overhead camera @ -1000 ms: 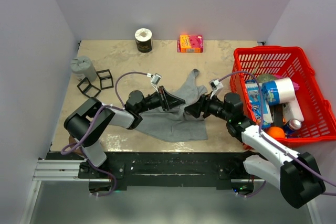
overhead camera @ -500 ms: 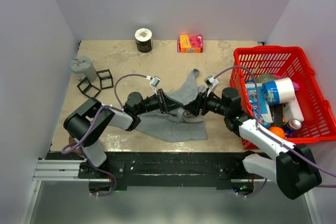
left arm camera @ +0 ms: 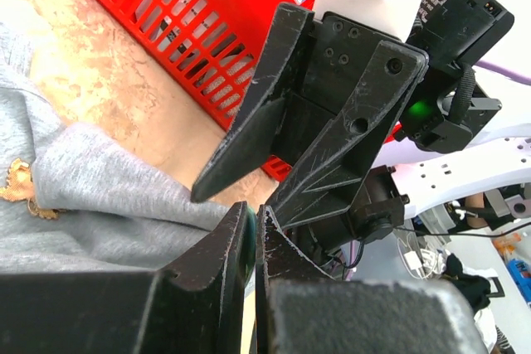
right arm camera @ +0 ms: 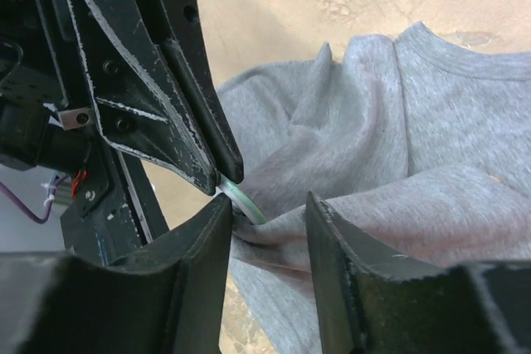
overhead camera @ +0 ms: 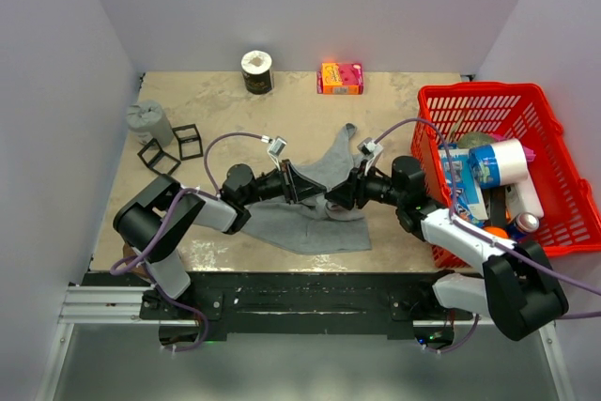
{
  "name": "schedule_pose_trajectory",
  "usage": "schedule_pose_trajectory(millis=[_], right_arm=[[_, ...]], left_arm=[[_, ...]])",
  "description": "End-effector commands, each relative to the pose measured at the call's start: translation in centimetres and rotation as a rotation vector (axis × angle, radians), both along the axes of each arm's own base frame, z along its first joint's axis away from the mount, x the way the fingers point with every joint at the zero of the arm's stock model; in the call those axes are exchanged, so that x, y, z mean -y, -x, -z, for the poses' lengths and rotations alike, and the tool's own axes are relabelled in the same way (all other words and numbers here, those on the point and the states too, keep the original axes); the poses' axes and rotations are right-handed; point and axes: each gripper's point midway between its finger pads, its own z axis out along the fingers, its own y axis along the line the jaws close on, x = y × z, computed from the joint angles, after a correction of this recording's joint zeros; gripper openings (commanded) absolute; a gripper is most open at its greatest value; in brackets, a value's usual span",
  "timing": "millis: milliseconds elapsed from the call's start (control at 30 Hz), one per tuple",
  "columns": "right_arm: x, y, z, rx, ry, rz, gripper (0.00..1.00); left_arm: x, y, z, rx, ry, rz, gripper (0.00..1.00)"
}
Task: Pin the brooch onto the clothing
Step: Pass from the left arm to the right
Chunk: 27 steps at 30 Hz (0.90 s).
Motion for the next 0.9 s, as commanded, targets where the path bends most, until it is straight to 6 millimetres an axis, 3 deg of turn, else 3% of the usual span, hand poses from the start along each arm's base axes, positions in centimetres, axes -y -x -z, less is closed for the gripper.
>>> schedule_pose_trajectory(millis=[0,233,300,367,400,433,500,533,600,667,700,733,800,867], right_arm=[[-0.5,-0.4,-1.8,0.095,-0.036,-0.043,0.38],[-0.9,0.1,-2.3,0.097,-0.046,-0.087,0.10],[-0.9,0.1,-2.3,0.101,-0.033,-0.097,0.00],[-0.7,0.2,-1.9,0.087,-0.011,-0.098,0.00],[-0.7,0.2,-2.0,0.097,-0.003,-0.101,0.00],[-0.7,0.2,-2.1,0.097,0.000,-0.102,0.00],[-0.6,0.1,-2.3,0.099,0.009,-0.104,0.00],[-0.6,0.1,-2.4,0.098,0.015,-0.106,0.00],[-0.6,0.1,-2.4,0.099,0.037,-0.114,0.00],[-0.5,0.3,-2.0,0.081,0.056,-0.129,0.00],[-0.6,0.1,-2.3,0.088,0.053,-0.136,0.00],[-0.8,0.1,-2.3,0.084,0.051,-0.143,0.00],[-0.8,0.1,-2.3,0.077,0.060,-0.156,0.00],[-0.9,0.1,-2.1,0.062,0.071,-0.164,0.00]], left_arm=[[-0.1,1.0,-3.0,0.098,0.073,0.044,0.00],[0.1,1.0,-2.5,0.087,0.047,0.056,0.00],[0.3,1.0,-2.6,0.097,0.038,0.069,0.19],[0.2,0.8,-2.0,0.094,0.008,0.068,0.43],[0.4,0.8,-2.4,0.111,0.005,0.076,0.49],[0.3,0.6,-1.9,0.092,-0.022,0.073,0.67],[0.5,0.4,-2.4,0.128,-0.044,0.088,0.76],[0.5,0.4,-1.5,0.093,-0.084,0.100,0.80],[0.3,-0.3,-2.3,0.153,-0.118,0.106,0.83],[-0.5,-1.2,-0.8,0.167,-0.213,0.107,0.85],[-0.5,-1.8,-1.9,0.213,-0.226,0.114,0.85],[-1.0,-1.7,-0.5,0.173,-0.290,0.130,0.85],[-1.6,-2.9,-1.3,0.300,-0.333,0.141,0.84],[-2.8,-3.6,-0.8,0.366,-0.395,0.176,0.84]])
